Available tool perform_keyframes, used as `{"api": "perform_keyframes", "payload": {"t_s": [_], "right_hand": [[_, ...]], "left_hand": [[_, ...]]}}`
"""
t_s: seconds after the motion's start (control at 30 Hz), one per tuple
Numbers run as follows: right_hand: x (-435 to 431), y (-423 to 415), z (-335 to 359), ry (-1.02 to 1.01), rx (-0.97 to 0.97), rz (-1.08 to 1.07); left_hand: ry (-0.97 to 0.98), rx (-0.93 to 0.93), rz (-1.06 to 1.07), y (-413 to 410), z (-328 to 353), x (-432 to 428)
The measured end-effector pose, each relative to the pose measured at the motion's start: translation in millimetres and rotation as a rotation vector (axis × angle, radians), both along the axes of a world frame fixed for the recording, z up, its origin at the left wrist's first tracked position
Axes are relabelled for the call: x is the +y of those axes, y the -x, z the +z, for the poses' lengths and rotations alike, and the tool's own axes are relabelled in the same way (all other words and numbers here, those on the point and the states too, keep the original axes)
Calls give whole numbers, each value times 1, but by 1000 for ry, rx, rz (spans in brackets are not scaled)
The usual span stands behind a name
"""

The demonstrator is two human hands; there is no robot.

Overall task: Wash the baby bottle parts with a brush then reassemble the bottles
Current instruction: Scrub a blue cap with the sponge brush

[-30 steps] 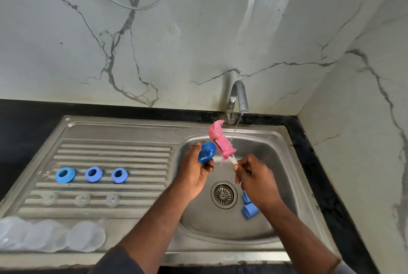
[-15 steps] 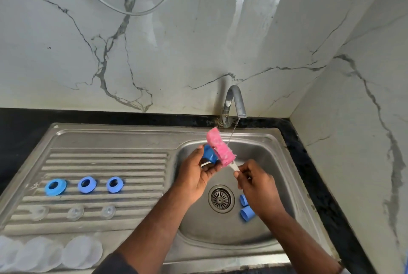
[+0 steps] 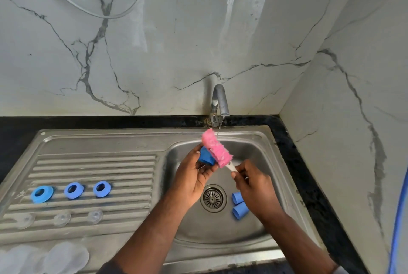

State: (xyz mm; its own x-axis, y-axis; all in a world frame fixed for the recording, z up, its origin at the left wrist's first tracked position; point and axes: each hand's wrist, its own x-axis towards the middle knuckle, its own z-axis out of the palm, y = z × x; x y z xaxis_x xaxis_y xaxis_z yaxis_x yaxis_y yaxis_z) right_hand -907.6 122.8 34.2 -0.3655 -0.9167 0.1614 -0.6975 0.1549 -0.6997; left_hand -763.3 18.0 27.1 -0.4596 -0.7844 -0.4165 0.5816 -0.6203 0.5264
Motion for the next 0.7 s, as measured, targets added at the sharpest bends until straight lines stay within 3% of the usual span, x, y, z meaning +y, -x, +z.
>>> {"api": "perform_keyframes", "payload": {"t_s": [0.2, 0.33, 0.47, 0.6, 0.7], "right_hand": [[11, 15, 2, -13, -7, 113], [12, 29, -4, 19, -115, 14], [19, 29, -6, 15, -162, 133], [14, 43, -9, 30, -223, 61], [16, 45, -7, 4, -237, 158]], "left_hand": [[-32, -42, -2, 16, 4, 8], [-35, -51, -34, 27, 7, 16], [-13, -39, -29, 33, 7, 21], [44, -168, -63, 38, 6, 28], [79, -234, -43, 42, 5, 31]]}}
